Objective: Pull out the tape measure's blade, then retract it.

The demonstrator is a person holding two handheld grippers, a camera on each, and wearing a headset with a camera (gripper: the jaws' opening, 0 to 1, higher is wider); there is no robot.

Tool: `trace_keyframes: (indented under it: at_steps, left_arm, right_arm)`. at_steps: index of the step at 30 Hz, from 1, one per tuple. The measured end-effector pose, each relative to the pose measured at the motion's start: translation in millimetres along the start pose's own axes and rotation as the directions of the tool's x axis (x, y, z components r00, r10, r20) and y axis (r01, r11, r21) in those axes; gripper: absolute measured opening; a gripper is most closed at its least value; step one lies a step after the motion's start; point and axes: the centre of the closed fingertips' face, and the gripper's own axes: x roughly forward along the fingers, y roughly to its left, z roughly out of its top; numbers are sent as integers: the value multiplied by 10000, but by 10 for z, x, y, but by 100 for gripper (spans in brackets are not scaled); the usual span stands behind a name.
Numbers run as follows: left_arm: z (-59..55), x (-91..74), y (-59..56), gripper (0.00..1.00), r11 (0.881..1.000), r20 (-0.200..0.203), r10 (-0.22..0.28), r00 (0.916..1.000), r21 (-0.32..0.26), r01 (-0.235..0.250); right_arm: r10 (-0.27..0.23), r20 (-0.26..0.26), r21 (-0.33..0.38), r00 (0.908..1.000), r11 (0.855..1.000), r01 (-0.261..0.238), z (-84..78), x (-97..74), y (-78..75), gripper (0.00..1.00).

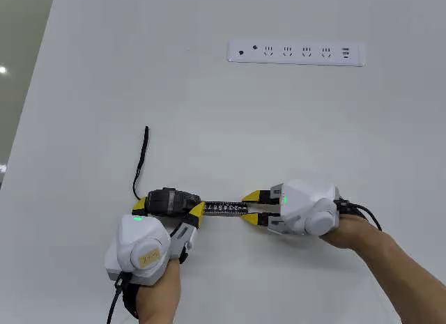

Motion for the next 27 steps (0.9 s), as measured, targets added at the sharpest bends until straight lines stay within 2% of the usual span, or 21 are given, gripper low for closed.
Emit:
trace_keyframes:
  at_steps: [27]
  left_arm:
    - [0,11,23,62,9999,-75,-80,9999,-77,79]
  right_arm:
    - [-5,97,72,10000,10000,4,146,211,21,13]
